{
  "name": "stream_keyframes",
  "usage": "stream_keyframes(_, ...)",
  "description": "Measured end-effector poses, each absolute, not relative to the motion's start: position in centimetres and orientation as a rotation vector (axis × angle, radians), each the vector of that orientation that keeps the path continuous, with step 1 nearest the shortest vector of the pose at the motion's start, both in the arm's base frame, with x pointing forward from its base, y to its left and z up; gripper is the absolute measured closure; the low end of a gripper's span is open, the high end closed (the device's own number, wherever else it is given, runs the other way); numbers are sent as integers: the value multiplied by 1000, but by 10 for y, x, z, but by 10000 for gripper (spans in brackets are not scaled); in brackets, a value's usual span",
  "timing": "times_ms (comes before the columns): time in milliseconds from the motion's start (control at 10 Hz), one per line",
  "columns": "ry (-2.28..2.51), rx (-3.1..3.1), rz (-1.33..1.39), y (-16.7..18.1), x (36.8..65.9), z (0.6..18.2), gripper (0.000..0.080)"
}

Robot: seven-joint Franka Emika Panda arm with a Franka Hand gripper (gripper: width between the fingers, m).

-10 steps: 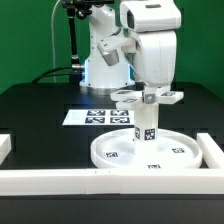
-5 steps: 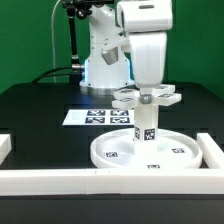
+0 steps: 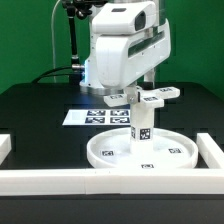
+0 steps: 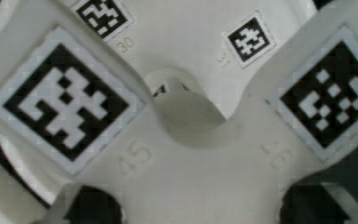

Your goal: Assemble round table

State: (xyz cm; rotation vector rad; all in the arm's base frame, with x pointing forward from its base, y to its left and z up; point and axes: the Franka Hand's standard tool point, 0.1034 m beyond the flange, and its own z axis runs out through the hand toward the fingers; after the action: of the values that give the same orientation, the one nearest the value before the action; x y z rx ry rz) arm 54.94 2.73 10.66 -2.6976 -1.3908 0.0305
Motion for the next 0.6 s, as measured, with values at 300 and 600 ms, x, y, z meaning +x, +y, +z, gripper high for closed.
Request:
stream_keyframes(300, -1113, -2825, 48, 28, 549, 106, 357)
stream_keyframes(600, -749, -2933, 62, 27, 549, 106, 356)
